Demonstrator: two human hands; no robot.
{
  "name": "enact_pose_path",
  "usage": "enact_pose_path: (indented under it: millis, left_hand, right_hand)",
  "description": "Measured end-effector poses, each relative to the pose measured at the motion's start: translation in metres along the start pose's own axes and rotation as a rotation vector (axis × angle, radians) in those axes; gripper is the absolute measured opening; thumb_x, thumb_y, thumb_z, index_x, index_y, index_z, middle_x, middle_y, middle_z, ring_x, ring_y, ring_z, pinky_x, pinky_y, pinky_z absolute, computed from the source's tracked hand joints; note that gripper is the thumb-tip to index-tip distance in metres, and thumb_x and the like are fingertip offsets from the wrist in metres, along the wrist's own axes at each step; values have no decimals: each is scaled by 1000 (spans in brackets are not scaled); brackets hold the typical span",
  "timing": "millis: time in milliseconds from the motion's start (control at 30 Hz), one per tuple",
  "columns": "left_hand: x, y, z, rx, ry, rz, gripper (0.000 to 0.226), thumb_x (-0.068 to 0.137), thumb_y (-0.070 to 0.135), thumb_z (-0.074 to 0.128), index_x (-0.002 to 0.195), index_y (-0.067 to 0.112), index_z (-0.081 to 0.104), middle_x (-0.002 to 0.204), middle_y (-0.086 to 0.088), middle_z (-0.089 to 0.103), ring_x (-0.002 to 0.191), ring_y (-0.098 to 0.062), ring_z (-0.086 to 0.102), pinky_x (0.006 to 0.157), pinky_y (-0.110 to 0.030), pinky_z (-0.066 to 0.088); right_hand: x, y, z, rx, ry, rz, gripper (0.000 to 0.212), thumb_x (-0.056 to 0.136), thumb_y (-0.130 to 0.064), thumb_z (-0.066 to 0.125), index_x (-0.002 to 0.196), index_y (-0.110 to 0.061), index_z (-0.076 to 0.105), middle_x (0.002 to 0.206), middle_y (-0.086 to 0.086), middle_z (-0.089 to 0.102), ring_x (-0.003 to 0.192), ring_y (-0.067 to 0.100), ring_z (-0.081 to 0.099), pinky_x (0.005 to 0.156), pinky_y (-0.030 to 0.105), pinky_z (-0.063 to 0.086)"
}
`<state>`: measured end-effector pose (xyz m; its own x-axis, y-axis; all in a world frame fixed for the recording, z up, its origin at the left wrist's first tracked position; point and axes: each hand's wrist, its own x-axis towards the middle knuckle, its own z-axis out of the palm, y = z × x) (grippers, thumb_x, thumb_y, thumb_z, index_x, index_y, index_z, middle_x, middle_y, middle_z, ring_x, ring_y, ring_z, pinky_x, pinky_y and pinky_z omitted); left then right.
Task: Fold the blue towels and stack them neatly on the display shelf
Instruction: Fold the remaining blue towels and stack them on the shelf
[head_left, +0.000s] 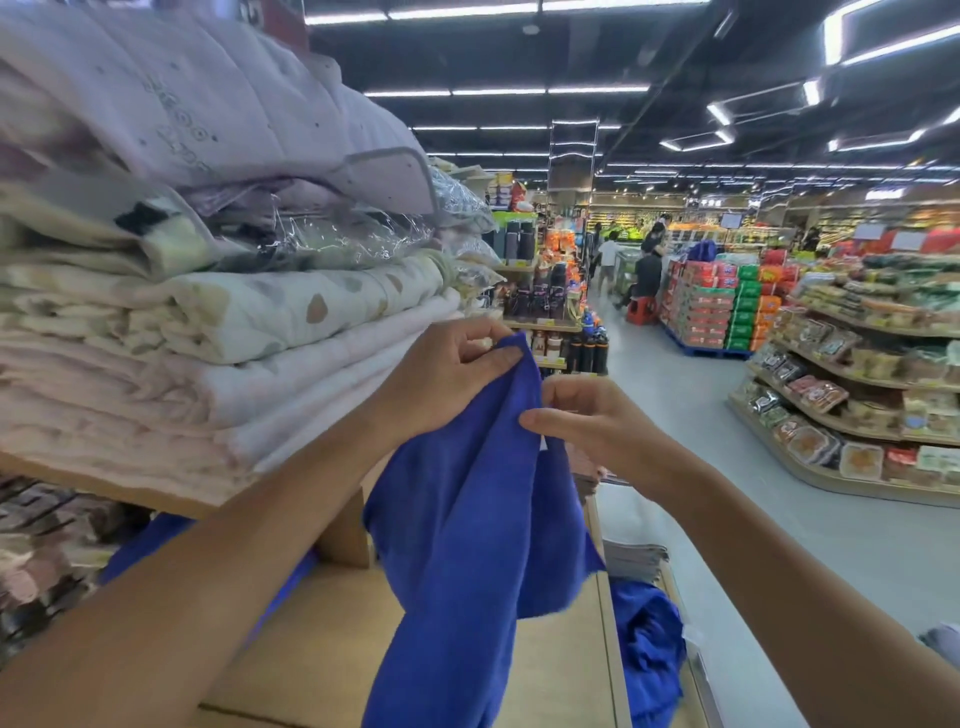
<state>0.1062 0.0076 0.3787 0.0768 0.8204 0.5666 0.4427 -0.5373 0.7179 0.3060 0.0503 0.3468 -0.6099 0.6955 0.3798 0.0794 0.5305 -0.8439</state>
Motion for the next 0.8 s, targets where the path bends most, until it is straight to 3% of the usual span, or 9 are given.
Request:
enact_pose_path:
  millis: [100, 233, 300, 433, 533, 600, 667, 733, 800]
  left_hand:
    - [11, 12, -12, 37, 76, 67, 21, 97, 28, 66, 86, 46, 70, 78, 10, 77, 67, 0, 69, 58, -15, 50]
    - [25, 21, -34, 53, 157, 117, 26, 96, 22, 68, 83, 44, 72, 76, 15, 76, 68, 4, 68, 59, -13, 50]
    - [30, 22, -44, 74, 192, 109, 22, 95, 24, 69, 83, 43, 73, 77, 9, 77, 67, -2, 70, 59, -21, 53]
    - [37, 18, -59, 115, 244, 101, 21, 96, 23, 69, 83, 40, 72, 75, 9, 77, 63, -2, 68, 56, -19, 52]
    - [38, 14, -66, 118, 279, 92, 14, 96, 24, 68, 86, 34, 72, 73, 10, 76, 61, 0, 66, 56, -16, 49]
    - [38, 13, -70, 136, 311, 91, 14, 96, 27, 68, 85, 35, 71, 72, 12, 76, 60, 1, 64, 56, -16, 48]
    - [37, 11, -75, 149, 351, 89, 15, 96, 28, 66, 84, 36, 70, 70, 13, 75, 58, 3, 63, 54, -14, 46]
    - [36, 9, -79, 121, 390, 77, 14, 96, 27, 65, 85, 34, 70, 68, 13, 74, 56, 3, 62, 54, -15, 47]
    - [32, 7, -80, 109, 418, 67, 13, 96, 28, 65, 85, 34, 69, 67, 14, 73, 56, 3, 62, 53, -14, 46]
  right_hand:
    - [0, -1, 0, -73, -61, 37, 57, 79, -48, 74, 86, 8, 61, 83, 37, 57, 63, 38, 49, 62, 38, 38]
    - [-4, 2, -6, -124, -126, 77, 30, 89, -34, 77, 67, -16, 68, 64, -8, 61, 54, 4, 53, 51, 15, 38]
    - [-8, 2, -10, -112, -167, 108, 31, 92, -31, 76, 63, -22, 66, 64, -13, 62, 54, 0, 54, 49, 10, 38]
    - [-16, 6, -22, -152, -218, 172, 35, 92, -30, 77, 62, -22, 60, 68, 6, 52, 65, 22, 47, 58, 27, 31]
    - [-24, 9, -33, -304, -280, 225, 42, 90, -36, 76, 60, -19, 52, 65, 5, 39, 63, 20, 38, 58, 27, 26]
    - [-29, 14, -43, -393, -290, 273, 46, 90, -39, 75, 55, -20, 53, 58, -6, 41, 54, 9, 38, 54, 18, 28]
    - [-34, 19, -56, -439, -278, 316, 43, 92, -38, 75, 53, -23, 62, 56, -12, 45, 53, 6, 41, 54, 20, 30]
    - [-41, 21, -66, -423, -225, 336, 36, 92, -37, 73, 70, -9, 76, 64, 1, 54, 62, 15, 48, 62, 31, 32]
    - [-48, 21, -74, -348, -115, 317, 40, 88, -39, 72, 80, 0, 78, 70, 11, 62, 67, 20, 53, 64, 34, 36]
